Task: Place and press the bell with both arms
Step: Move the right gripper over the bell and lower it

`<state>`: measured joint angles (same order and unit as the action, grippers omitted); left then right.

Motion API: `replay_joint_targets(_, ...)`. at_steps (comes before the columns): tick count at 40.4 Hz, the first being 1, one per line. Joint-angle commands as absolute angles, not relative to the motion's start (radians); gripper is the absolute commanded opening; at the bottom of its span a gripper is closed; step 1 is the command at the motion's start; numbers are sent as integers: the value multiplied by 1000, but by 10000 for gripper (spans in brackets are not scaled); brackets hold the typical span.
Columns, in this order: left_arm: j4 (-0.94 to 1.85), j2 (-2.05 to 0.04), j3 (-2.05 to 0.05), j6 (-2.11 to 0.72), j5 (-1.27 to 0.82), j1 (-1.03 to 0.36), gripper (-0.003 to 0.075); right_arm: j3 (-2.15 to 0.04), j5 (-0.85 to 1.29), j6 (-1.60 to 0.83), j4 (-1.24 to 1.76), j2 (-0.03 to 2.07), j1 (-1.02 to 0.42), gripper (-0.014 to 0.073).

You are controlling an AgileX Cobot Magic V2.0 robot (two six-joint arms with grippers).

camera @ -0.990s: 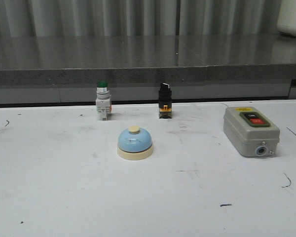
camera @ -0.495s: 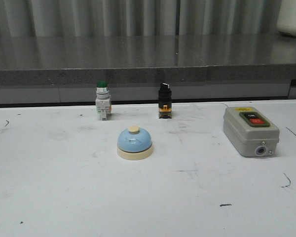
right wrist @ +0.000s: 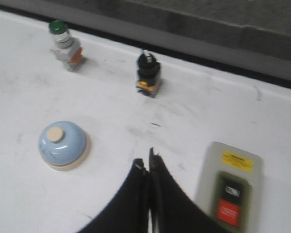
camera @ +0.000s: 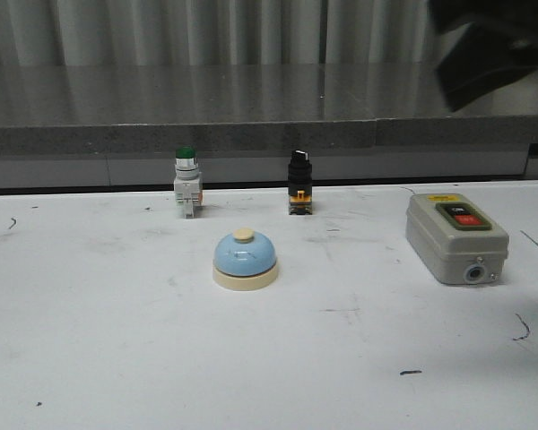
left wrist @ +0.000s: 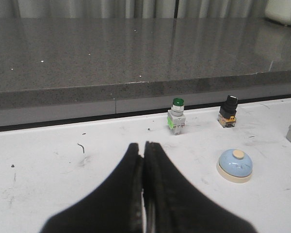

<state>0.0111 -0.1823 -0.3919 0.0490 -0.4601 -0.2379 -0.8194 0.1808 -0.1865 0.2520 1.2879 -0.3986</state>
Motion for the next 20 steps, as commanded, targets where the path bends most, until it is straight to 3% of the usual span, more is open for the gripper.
replay_joint_targets(1, 22, -192, -420, 58, -387, -237, -20, -926, 102, -194, 267, 1391, -472, -59)
replay_joint_targets(8, 22, -192, -420, 58, -387, -237, -20, -1096, 139, -194, 276, 1603, -566, -59)
replay_joint_targets(20, 22, -192, -420, 58, -387, -237, -20, -1271, 208, -194, 312, 1777, -608, -59)
